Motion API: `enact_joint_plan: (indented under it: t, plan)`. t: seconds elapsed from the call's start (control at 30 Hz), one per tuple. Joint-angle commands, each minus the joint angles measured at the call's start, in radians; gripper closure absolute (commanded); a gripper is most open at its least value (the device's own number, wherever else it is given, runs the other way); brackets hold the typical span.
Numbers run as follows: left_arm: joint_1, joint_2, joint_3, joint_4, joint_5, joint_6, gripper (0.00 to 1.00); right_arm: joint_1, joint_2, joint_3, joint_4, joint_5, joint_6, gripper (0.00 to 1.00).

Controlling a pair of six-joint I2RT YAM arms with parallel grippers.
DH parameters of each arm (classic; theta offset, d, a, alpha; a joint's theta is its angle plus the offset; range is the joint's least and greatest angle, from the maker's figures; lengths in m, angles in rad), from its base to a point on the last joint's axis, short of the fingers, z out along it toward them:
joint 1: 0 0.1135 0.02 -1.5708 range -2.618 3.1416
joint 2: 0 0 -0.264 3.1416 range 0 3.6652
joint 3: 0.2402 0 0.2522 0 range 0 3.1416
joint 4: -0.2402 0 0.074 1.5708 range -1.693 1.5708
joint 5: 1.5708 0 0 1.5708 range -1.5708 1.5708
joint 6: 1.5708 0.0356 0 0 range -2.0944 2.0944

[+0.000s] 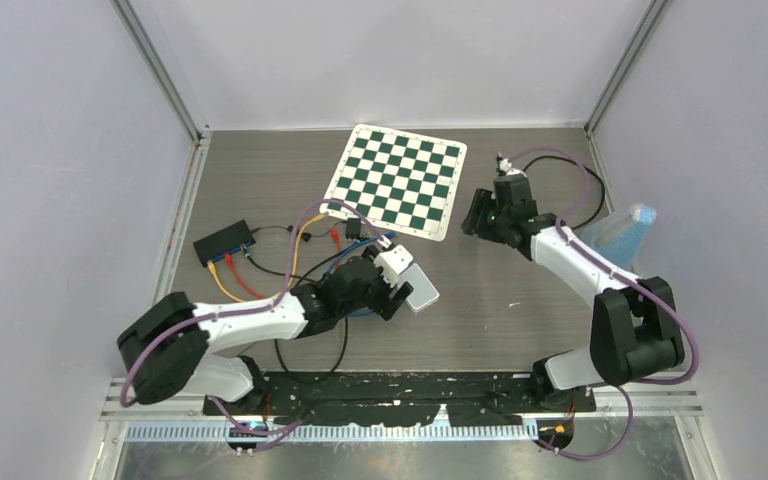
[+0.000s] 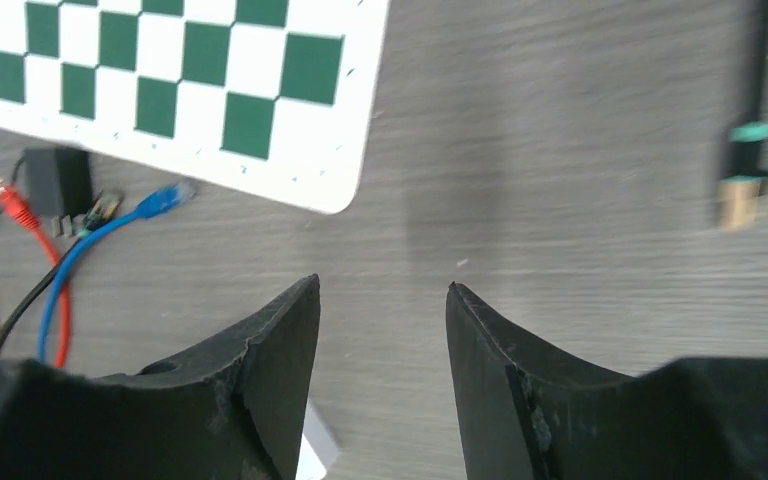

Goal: Insert the plug into the switch port
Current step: Insert the connector into the switch port, then pick up the connector from the corner of the board.

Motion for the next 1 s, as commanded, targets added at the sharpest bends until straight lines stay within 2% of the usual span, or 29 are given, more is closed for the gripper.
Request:
enact_joint_plan:
  t: [0.0, 0.1, 0.13, 0.2, 0.37, 0.53, 0.8, 0.97]
  plan:
    - [0.004, -0.151, 0.051, -0.106, -0.043, 0.03, 0.21, -0.082, 0.026, 0.123, -0.152, 0.111, -0.246, 0.44]
    - [0.005, -0.245, 0.114, -0.27, -0.075, 0.046, 0.18, -0.135, 0.07, 0.173, -0.186, 0.155, -0.324, 0.44]
    - [0.005, -0.279, 0.131, -0.315, -0.09, 0.07, 0.11, -0.144, 0.095, 0.2, -0.203, 0.166, -0.343, 0.44]
    - [0.005, -0.345, 0.154, -0.397, -0.119, 0.068, 0.05, -0.174, 0.142, 0.25, -0.252, 0.178, -0.398, 0.44]
    - [0.005, -0.528, 0.222, -0.604, -0.082, 0.029, 0.04, -0.259, 0.24, 0.389, -0.28, 0.089, -0.511, 0.44]
    - [0.005, -0.728, 0.212, -0.756, -0.153, 0.095, 0.04, -0.285, 0.372, 0.531, -0.275, -0.021, -0.651, 0.45]
    - [0.005, -1.011, 0.044, -0.756, -0.196, 0.13, 0.02, -0.291, 0.584, 0.822, -0.384, -0.061, -0.74, 0.49]
    - [0.005, -1.043, 0.043, -0.75, -0.275, 0.145, 0.01, -0.29, 0.693, 0.932, -0.417, -0.086, -0.78, 0.51]
